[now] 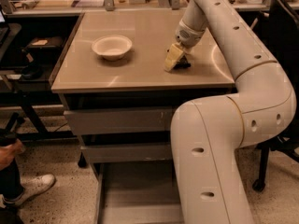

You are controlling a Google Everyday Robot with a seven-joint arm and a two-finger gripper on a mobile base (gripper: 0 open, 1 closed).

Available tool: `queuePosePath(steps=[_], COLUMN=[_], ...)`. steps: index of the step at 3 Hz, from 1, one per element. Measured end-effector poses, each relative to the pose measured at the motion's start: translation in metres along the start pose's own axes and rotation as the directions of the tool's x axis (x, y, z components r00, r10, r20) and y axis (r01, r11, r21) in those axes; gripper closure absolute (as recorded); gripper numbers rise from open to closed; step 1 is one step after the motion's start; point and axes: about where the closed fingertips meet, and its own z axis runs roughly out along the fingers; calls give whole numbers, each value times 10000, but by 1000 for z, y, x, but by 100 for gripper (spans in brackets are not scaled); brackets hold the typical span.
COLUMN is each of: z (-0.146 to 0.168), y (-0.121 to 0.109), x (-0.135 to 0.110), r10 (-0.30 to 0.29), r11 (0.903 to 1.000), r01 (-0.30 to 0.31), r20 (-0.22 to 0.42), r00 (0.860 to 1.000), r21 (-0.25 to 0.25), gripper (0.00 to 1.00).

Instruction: Place rxbar chocolate into bottom drawer

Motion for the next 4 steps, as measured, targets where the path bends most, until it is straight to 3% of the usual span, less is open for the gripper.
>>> queuePosePath(steps=[2, 3, 4], z=[0, 0, 0], y=[0, 0, 0], x=[0, 0, 0], r10=[0, 0, 0], r11=[10000, 10000, 10000], r01=[0, 0, 0], r20=[0, 0, 1], r00=[10000, 10000, 10000], r21=[0, 0, 1], gripper=[88, 100, 100])
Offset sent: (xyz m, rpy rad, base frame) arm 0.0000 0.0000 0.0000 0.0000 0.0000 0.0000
